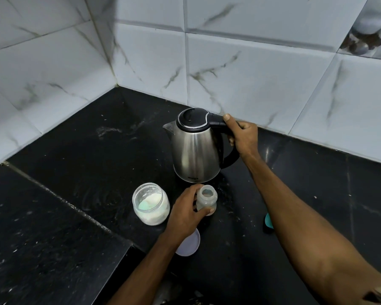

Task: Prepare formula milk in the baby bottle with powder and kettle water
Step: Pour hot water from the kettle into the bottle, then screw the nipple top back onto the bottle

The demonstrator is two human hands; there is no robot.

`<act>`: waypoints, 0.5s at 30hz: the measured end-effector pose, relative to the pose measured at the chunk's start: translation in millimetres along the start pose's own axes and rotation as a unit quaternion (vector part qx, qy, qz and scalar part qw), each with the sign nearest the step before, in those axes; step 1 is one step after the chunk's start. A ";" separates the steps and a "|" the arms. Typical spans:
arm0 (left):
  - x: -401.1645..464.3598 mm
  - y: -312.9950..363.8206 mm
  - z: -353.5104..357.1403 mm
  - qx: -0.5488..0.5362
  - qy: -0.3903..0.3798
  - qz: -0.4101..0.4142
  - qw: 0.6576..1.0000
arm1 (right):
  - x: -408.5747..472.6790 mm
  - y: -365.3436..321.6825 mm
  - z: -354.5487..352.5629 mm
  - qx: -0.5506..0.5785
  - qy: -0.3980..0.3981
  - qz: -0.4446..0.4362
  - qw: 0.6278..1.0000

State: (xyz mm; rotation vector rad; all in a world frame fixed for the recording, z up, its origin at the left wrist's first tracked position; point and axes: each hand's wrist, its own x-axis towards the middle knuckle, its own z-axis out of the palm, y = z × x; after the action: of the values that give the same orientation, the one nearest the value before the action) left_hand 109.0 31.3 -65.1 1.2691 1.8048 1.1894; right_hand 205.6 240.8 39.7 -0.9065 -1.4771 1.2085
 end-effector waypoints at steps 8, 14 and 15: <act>-0.5 1.8 -0.4 0.003 -0.001 -0.001 1.000 | -1.6 9.6 -5.0 0.005 0.000 0.005 1.000; -1.4 4.0 -2.1 0.007 -0.004 0.004 1.000 | -7.8 10.8 -8.6 -0.006 -0.002 0.003 1.000; -1.7 5.1 -2.4 0.007 -0.005 0.004 1.000 | -8.0 9.6 -8.9 -0.009 -0.004 0.004 1.000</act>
State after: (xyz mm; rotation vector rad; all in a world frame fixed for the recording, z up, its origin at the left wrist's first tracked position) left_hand 109.4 29.6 -59.5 1.2905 1.8055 1.1737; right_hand 215.9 237.5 28.7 -0.9211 -1.4945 1.2078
